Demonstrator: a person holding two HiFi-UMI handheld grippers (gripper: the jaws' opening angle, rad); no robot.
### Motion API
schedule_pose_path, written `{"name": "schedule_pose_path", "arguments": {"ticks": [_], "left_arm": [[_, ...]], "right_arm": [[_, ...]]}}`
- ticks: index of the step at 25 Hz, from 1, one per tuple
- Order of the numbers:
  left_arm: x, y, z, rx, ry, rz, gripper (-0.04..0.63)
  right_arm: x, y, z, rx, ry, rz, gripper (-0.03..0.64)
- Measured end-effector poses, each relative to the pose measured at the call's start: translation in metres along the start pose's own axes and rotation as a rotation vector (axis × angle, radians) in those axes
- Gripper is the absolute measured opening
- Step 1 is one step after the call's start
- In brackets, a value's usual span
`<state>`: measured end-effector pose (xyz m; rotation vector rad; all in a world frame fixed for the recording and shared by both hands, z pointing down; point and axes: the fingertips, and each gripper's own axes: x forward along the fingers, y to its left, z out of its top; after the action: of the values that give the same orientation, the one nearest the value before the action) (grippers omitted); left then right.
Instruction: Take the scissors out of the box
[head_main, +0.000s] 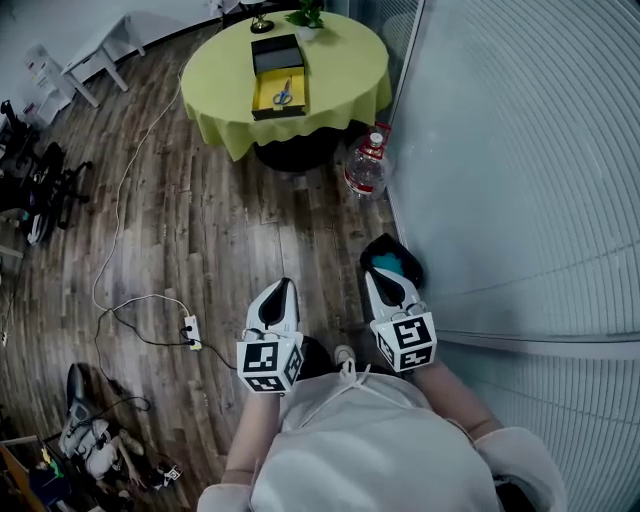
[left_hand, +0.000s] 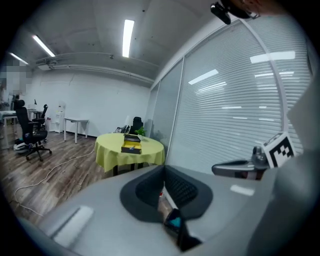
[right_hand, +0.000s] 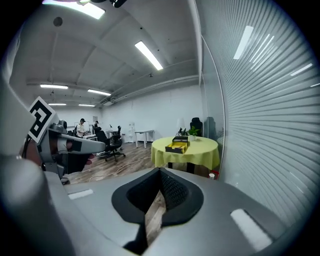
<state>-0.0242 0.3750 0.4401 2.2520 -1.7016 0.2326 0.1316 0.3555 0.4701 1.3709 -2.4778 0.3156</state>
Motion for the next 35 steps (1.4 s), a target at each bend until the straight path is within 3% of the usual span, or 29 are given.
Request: {"name": "schedule_pose_path", "arguments": {"ticks": [6, 11, 17, 25, 35], "left_arm": [[0.09, 0.045, 0.007, 0.007, 0.04, -0.018, 0.006], [0.166, 0.098, 0.052, 0.035, 0.001, -0.075, 0.006], [0.25, 0.175, 0.102, 0.053, 0.021, -0.128, 0.006], [0.315, 0.239, 0.122, 0.032, 0.058, -0.153, 0.006], [0.39, 0.275, 0.15, 0.024, 0.037, -0.11, 0.006]], "right_arm": [[0.087, -0.039, 0.006, -0.005, 0.052, -0.038, -0.002], [0.171, -0.058, 0.043, 0.019, 0.05, -0.095, -0.002], [0.276, -0.069, 0.093, 0.011, 0.079, -0.148, -0.002], [0.366, -0.077, 0.121, 0.034, 0.121, -0.168, -0.002], [0.451, -0.107, 0.149, 0.018, 0.115, -0.116, -0.002]]}}
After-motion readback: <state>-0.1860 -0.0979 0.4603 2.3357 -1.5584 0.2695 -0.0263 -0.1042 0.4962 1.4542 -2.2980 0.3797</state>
